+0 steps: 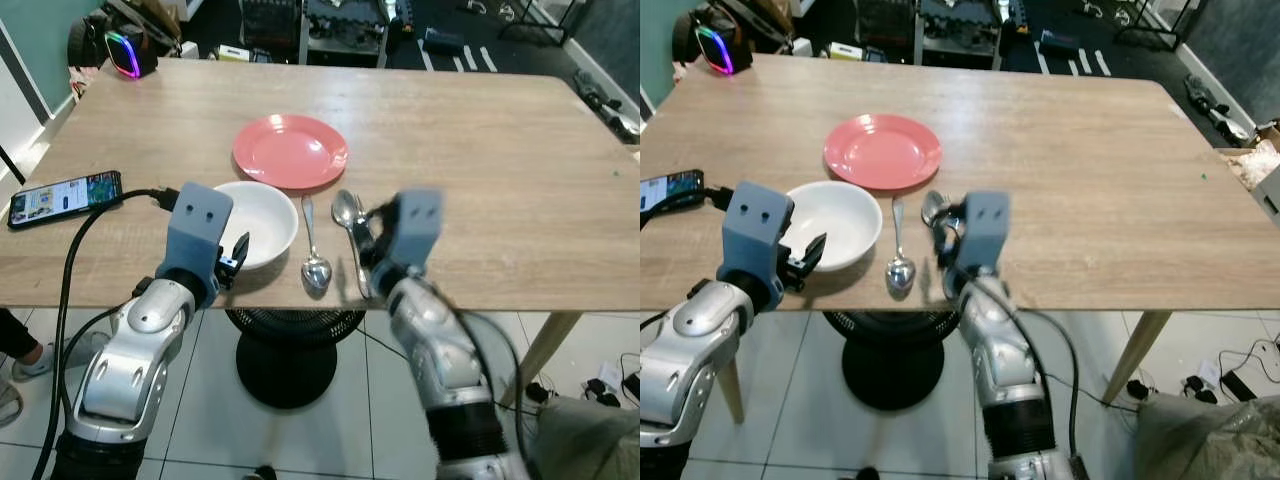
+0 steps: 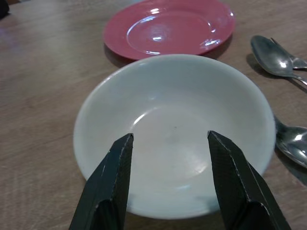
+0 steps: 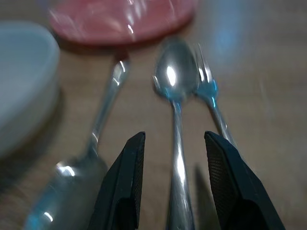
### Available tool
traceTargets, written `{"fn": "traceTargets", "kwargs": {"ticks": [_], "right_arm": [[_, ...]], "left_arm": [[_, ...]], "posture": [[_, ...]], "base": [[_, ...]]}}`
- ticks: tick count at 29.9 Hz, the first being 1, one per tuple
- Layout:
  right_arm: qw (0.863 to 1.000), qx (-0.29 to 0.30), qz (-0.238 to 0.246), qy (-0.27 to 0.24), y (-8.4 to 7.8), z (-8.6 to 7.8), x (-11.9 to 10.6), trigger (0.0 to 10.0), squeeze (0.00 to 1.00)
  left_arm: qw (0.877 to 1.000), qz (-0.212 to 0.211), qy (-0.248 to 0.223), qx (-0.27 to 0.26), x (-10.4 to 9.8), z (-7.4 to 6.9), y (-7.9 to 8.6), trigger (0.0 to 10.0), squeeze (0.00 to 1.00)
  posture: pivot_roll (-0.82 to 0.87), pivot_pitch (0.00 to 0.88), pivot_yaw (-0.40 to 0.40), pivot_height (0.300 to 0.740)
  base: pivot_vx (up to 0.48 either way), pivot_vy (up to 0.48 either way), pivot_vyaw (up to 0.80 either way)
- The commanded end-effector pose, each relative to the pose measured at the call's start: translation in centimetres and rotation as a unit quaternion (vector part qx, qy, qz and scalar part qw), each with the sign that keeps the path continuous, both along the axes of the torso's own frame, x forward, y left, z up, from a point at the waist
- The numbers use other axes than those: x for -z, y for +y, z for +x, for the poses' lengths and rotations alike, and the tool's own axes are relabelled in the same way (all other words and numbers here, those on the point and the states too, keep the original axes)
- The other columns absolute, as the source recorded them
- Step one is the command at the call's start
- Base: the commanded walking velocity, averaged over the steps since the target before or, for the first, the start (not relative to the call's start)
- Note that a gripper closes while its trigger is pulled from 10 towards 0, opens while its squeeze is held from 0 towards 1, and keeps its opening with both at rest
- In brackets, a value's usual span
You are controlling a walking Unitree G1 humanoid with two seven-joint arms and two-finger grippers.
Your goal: Setting the table
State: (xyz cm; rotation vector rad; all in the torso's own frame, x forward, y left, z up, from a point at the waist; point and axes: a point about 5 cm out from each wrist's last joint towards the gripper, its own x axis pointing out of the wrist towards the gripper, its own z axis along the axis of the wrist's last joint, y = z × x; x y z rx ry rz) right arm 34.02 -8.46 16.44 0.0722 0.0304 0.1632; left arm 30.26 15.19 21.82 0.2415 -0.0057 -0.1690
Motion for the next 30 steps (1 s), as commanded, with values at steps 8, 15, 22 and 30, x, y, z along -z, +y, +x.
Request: {"fn": "traceTargets", "kwargs": {"ticks": [8,15,22,30], "right_arm": [[0.996,0.071,-0.016,0.043,-0.5,0.8,1.7,10.0,0.0],[0.999,0.044,-0.003,0.022,0.7,0.8,0.6,10.0,0.0],[0.999,0.0,0.019,-0.039,2.1,0.4,-1.3,10.0,0.0],[0.999,-0.03,-0.006,-0.024,3.1,0.0,-0.3,10.0,0.0]], "left_arm": [[1.0,0.007,0.009,0.0,0.3,-0.5,0.0,10.0,0.0],[1.0,0.011,0.013,-0.005,0.3,-0.7,0.3,10.0,0.0],[1.0,0.001,0.005,-0.013,-0.2,-0.7,0.3,10.0,0.0],[0.997,-0.014,0.024,0.067,-1.5,-1.0,0.2,10.0,0.0]], "posture": [[0.09,0.198,0.034,0.74],[0.1,0.209,0.032,0.74],[0.1,0.22,0.031,0.74],[0.09,0.212,0.03,0.74]], "base": [[0.0,0.0,0.0],[0.0,0.0,0.0],[0.0,0.0,0.0],[0.0,0.0,0.0]]}}
